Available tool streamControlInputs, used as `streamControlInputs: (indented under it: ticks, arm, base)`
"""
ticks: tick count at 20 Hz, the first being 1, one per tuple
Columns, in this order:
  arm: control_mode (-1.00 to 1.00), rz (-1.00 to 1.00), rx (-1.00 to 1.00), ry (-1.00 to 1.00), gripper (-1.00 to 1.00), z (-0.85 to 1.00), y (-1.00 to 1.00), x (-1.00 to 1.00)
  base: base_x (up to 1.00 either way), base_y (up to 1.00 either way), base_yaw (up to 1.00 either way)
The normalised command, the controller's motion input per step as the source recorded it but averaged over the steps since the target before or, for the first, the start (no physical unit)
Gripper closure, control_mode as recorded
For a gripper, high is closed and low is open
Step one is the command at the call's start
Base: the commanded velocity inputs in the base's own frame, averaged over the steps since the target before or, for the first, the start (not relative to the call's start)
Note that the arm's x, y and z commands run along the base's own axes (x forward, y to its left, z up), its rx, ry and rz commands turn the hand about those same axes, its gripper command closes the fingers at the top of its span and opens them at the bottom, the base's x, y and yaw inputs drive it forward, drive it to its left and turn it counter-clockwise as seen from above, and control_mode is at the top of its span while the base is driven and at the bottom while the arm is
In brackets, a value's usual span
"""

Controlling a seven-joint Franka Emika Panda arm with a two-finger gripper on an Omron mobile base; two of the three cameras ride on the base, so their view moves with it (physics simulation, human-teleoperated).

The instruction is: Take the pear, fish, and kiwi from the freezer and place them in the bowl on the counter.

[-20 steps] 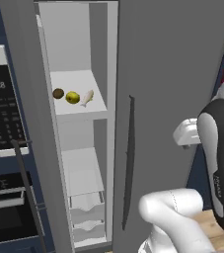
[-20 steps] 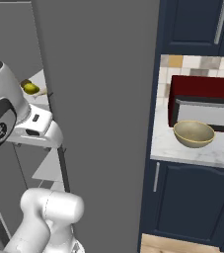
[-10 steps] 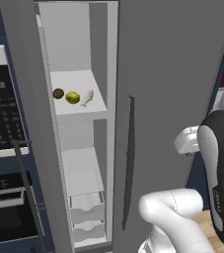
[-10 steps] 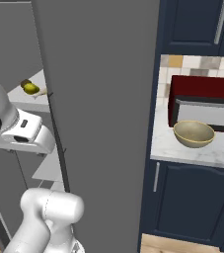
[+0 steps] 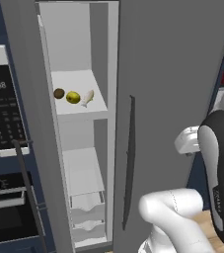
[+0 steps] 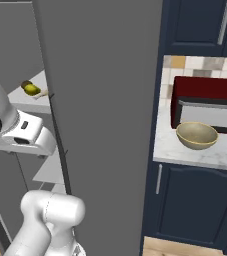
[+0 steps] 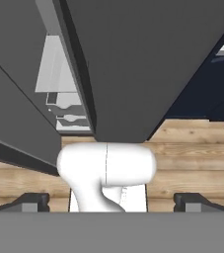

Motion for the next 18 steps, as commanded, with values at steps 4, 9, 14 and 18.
streamControlInputs:
  ticks: [4, 9, 14, 18]
  arm:
    - [1.00, 0.00, 0.00, 0.00, -1.00, 0.00, 0.00, 0.00]
    - [1.00, 0.00, 0.00, 0.00, -1.00, 0.00, 0.00, 0.00]
    - [1.00, 0.00, 0.00, 0.00, -1.00, 0.00, 0.00, 0.00]
    - [1.00, 0.00, 0.00, 0.00, -1.00, 0.00, 0.00, 0.00]
  base:
    - [0.25, 0.49, 0.00]
    - [0.50, 0.15, 0.00]
    - [0.65, 0.00, 0.00]
    - [0.36, 0.27, 0.00]
